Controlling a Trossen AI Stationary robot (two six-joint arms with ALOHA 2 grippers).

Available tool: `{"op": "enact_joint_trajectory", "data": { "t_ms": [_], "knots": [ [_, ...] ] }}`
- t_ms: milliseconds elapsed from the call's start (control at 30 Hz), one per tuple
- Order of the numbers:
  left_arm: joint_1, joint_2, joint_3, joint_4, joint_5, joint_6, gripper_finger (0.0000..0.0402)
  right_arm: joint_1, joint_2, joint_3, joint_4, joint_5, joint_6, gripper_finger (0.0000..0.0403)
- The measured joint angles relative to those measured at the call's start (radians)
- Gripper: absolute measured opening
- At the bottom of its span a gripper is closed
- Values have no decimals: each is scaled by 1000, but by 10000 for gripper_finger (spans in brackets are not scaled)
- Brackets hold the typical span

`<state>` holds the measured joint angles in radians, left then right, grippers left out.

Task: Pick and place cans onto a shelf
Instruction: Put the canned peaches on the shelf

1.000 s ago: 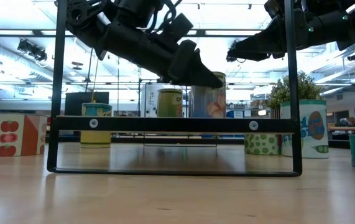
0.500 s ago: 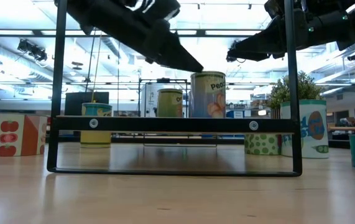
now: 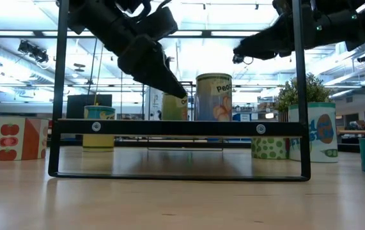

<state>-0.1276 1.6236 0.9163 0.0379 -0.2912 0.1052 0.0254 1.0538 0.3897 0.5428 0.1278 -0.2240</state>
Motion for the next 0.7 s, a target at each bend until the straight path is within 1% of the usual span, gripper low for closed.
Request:
{"op": "enact_joint_trajectory", "data": {
  "t_ms": [33, 100, 167, 200, 300, 367, 533, 700],
  "knots": [
    [0, 5, 0, 1, 0, -20, 380, 0, 0, 0, 15, -1, 20, 375],
    [-2, 11, 0, -2, 5, -41, 380, 0, 0, 0, 25, -1, 115, 375],
    [-8, 16, 0, 0, 35, -43, 380, 0, 0, 0, 24, 1, 214, 375],
    [-12, 19, 1, 1, 49, -42, 380, 0, 0, 0, 19, 8, 238, 375],
    [-22, 20, 0, -8, 78, -42, 380, 9, 18, 0, -13, 10, 252, 375],
    [-24, 20, 0, -4, 79, -45, 380, 26, 48, 0, -20, 21, 251, 375],
    [-14, 20, 0, 0, 75, -81, 380, 82, 137, 0, -19, 147, 227, 375],
    [-22, 20, 0, 4, 98, -129, 380, 126, 182, 0, -13, 268, 201, 375]
  ]
}}
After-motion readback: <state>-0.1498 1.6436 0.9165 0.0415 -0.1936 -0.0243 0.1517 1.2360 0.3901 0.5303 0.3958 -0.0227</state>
